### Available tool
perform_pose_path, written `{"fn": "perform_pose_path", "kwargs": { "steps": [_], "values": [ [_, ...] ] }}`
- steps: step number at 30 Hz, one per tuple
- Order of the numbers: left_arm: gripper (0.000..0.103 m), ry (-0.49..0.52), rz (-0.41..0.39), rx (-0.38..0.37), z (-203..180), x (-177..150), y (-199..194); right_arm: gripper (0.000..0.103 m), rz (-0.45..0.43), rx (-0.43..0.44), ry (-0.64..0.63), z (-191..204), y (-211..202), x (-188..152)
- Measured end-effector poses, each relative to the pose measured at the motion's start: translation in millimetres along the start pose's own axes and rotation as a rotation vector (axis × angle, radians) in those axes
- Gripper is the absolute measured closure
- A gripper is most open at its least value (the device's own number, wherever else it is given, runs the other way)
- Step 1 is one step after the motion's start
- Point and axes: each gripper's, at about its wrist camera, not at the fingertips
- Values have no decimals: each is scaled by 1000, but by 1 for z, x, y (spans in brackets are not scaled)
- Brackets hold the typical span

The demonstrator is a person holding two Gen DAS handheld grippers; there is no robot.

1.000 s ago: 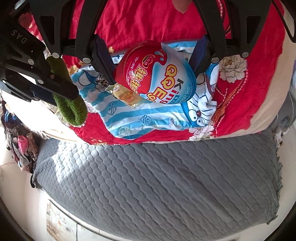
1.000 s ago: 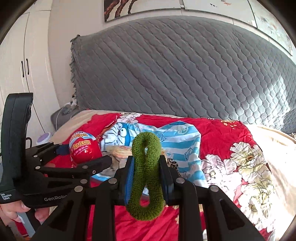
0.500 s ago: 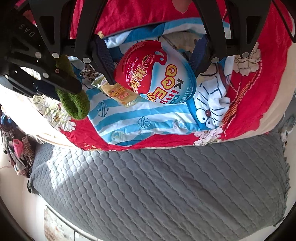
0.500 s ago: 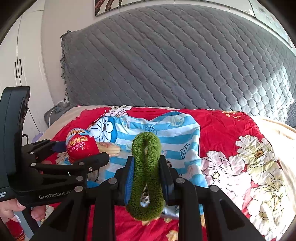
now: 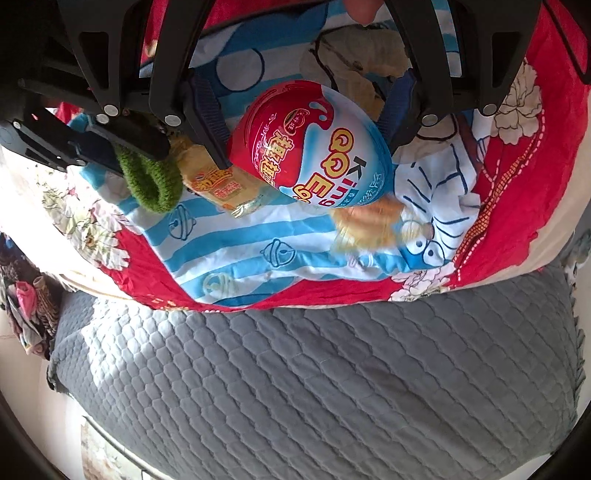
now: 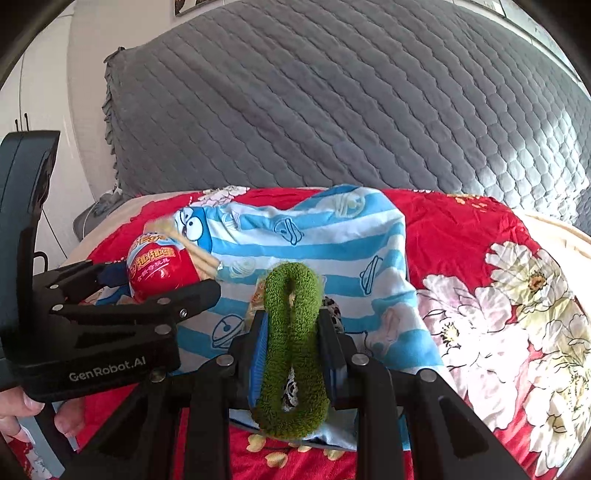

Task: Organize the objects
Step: 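Carry the held egg toy and hair tie over the striped shirt in the tray, then lower both items onto the striped shirt and open both tools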

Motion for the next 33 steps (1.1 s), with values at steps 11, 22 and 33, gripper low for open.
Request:
{"fn": "perform_pose_path", "kwargs": {
  "steps": [11,22,33],
  "values": [
    [27,4,27,30,-1,-8,20,77,0,-7,35,-11,10,-1],
    [26,9,45,50,-3,-9,29,76,7,6,65,-17,14,-2],
    [25,24,69,59,-2,-14,27,68,10,21,77,-17,13,-3]
  ]
}}
Point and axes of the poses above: each gripper's, at about its wrist camera, not at the fingertips, and y roughly the way its jaws point, z to its left, x to its top, and after that the axes turned 15 degrees about y, right-handed
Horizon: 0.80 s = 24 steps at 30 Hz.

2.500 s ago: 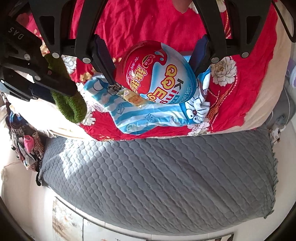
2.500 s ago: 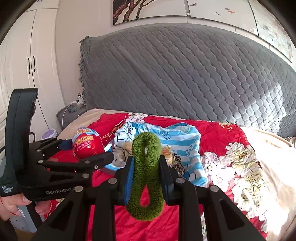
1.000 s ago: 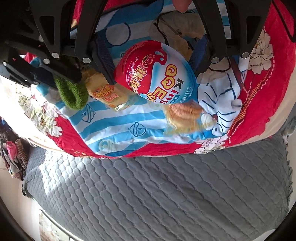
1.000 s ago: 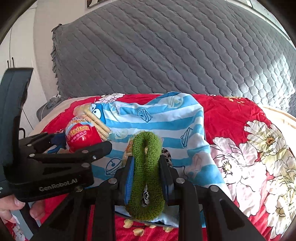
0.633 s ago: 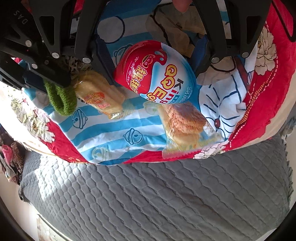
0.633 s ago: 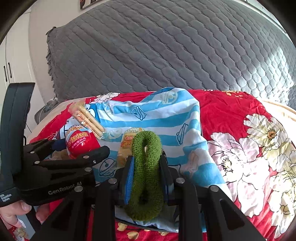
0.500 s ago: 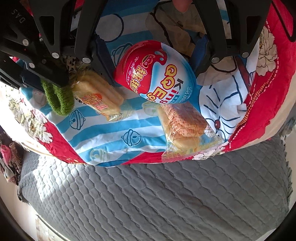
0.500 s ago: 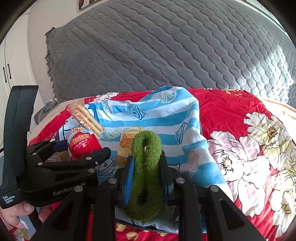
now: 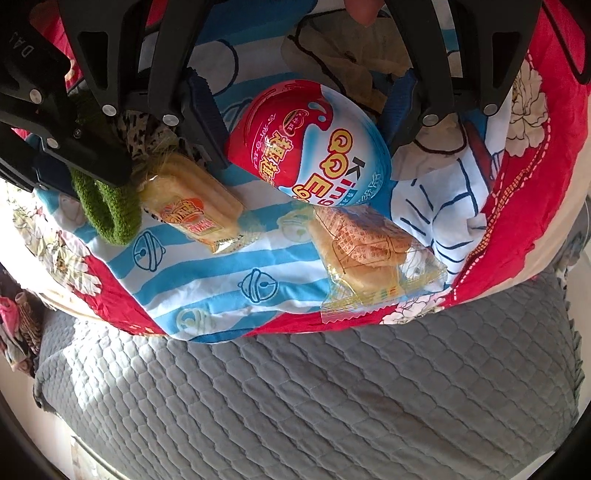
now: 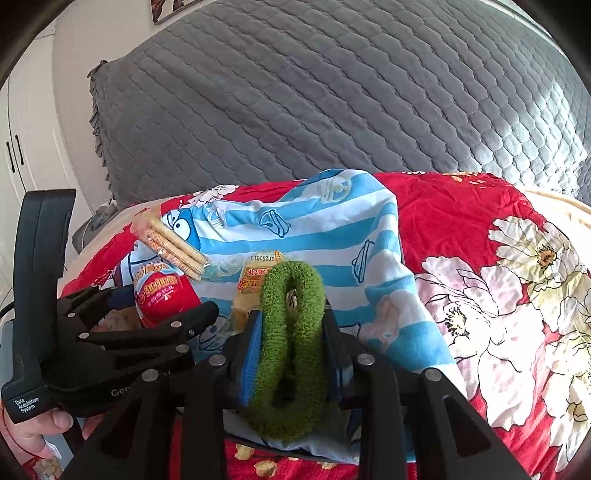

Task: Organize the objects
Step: 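Lower both items onto the striped shirt and open both tools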

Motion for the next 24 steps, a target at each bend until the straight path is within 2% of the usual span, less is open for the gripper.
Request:
{"fn": "perform_pose_path", "kwargs": {
  "steps": [2,11,24],
  "values": [
    [25,1,1,-11,0,-1,0,64,5,6,4,0,1,0],
    [21,-11,-7,-35,3,-5,-7,55,9,7,5,0,0,0],
    [19,-20,-26,-51,10,-8,-18,50,13,15,0,2,-4,1]
  ]
}}
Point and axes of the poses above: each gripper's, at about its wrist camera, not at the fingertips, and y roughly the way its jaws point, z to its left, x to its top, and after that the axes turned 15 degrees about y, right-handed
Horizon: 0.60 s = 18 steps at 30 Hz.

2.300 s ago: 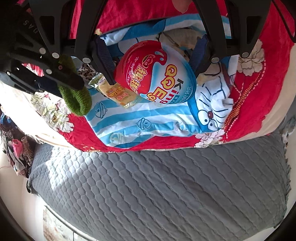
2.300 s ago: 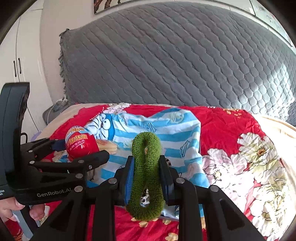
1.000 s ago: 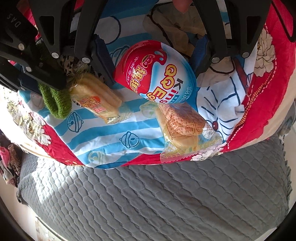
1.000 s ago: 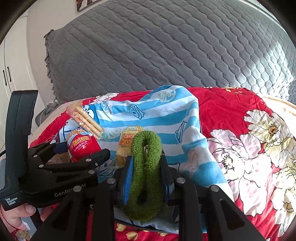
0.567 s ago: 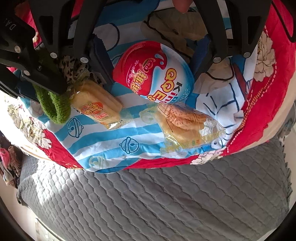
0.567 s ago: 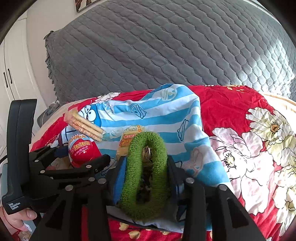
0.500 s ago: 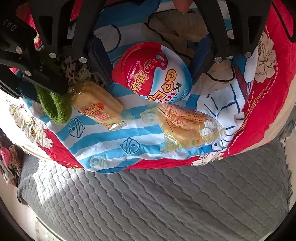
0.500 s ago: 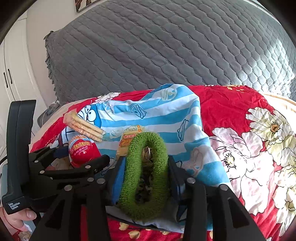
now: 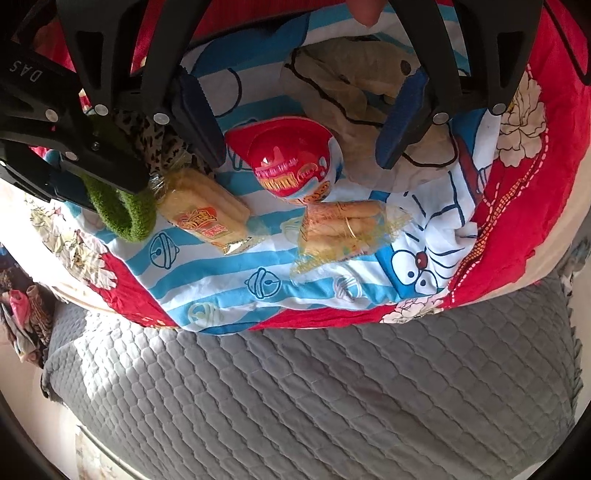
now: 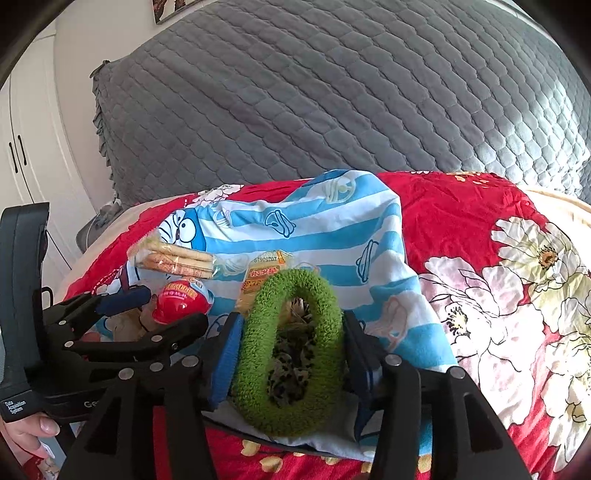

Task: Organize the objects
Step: 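Lower both items onto the striped shirt and open both tools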

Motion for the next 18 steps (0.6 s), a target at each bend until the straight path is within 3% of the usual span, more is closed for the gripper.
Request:
{"fn": "perform_pose_path", "kwargs": {
  "steps": [6,18],
  "values": [
    [19,-7,2,3,0,-2,-4,47,7,-7,-6,2,-1,1],
    [19,-23,8,12,3,-8,-23,30,6,-9,2,6,-18,4]
  ]
}}
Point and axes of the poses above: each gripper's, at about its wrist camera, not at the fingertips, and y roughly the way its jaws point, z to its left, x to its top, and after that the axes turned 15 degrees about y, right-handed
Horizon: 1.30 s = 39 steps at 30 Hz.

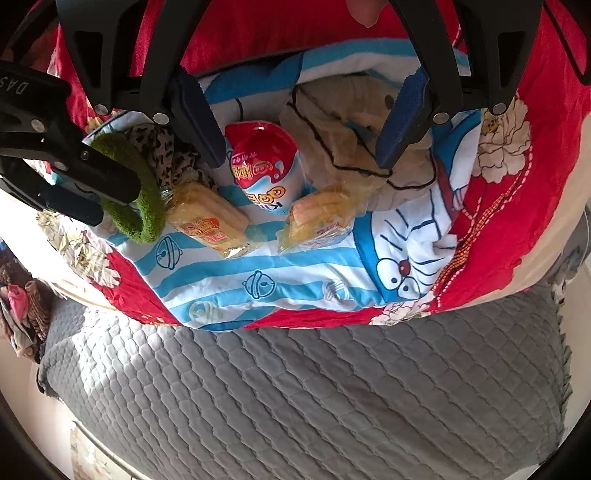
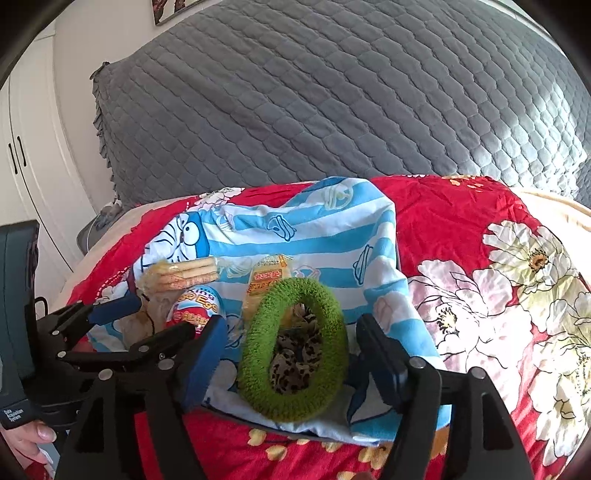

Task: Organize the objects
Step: 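Lower both items onto the striped shirt and open both tools, then raise both open tools and pull back from the tray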

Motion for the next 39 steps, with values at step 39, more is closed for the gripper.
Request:
{"fn": "perform_pose_path", "kwargs": {
  "steps": [39],
  "values": [
    [17,-45,-41,21,15,-15,-90,11,-33,-15,-47,41,-80,3]
  ]
}}
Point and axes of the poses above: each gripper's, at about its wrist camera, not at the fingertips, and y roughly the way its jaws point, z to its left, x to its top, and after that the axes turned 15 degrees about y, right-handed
